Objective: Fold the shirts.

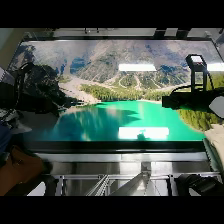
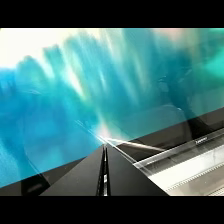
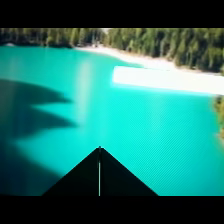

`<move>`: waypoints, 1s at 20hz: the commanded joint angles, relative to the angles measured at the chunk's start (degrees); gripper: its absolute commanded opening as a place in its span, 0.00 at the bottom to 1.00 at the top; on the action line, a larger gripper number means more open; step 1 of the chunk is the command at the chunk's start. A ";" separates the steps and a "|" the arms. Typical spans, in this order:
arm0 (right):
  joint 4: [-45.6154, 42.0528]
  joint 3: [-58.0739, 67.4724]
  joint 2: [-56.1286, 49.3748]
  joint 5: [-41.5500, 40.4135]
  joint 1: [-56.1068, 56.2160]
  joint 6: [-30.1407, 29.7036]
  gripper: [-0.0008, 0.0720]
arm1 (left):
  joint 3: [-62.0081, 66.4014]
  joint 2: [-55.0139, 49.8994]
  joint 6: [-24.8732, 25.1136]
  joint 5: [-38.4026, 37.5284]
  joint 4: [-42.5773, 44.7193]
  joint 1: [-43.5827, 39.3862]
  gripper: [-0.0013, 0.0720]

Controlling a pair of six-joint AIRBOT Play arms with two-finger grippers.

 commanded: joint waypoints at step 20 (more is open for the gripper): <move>0.72 -0.04 -1.90 -6.67 0.00 1.40 0.04 | 0.52 -0.09 -8.92 -13.53 4.46 1.57 0.01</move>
